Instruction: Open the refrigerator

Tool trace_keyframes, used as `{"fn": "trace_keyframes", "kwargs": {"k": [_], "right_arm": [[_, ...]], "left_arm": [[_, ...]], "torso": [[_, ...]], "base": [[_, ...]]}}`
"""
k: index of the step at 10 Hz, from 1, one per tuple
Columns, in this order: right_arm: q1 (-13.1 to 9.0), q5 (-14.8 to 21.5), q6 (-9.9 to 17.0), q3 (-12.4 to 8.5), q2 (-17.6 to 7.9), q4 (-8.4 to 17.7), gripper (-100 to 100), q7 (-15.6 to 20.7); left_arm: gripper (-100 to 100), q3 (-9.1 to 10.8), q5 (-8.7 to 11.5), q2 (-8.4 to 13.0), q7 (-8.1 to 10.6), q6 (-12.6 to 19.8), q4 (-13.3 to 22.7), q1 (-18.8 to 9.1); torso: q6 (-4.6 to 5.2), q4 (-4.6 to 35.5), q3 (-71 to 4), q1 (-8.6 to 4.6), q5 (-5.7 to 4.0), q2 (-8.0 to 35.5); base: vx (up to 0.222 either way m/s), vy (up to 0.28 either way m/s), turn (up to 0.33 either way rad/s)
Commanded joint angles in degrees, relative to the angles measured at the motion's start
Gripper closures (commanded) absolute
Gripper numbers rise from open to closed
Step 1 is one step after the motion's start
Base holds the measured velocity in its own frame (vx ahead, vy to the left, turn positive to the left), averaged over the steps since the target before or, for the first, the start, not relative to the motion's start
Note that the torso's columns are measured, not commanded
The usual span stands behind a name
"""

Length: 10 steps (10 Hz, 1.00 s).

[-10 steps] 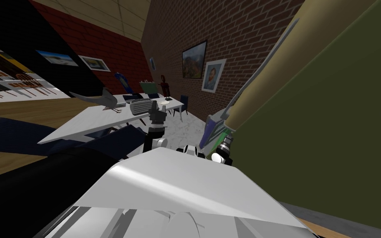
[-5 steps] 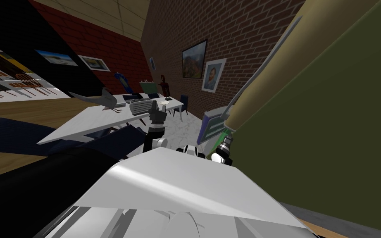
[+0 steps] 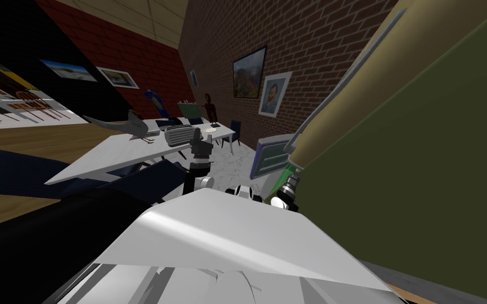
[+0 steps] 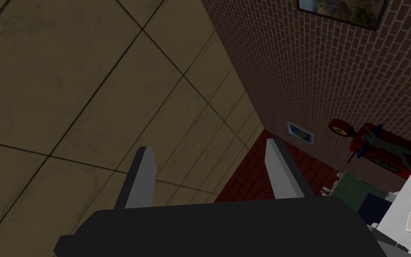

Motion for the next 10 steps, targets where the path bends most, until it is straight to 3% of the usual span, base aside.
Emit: {"fn": "trace_keyframes", "kwargs": {"k": [1, 5, 10], "right_arm": [[0.0, -0.5, -0.28, 0.94, 0.01, 1.25, -100, -2.66], [0.22, -0.68, -0.77, 1.17, 0.0, 1.56, -100, -3.71], [0.22, -0.68, -0.77, 1.17, 0.0, 1.56, -100, -3.71]], "left_arm": [[0, 0.0, 0.0, 0.0, 0.0, 0.0, 0.0, 0.0], [0, 0.0, 0.0, 0.0, 0.0, 0.0, 0.0, -0.01], [0, 0.0, 0.0, 0.0, 0.0, 0.0, 0.0, -0.01]], "torso": [[-0.14, 0.02, 0.01, -0.04, -0.03, -0.04], [-0.65, -0.19, -0.45, -0.08, -0.16, -0.83], [-0.61, -0.24, -0.47, -0.14, -0.2, -0.92]], "base": [[0.095, 0.031, -0.007], [0.029, 0.006, 0.02], [-0.001, 0.003, 0.004]]}}
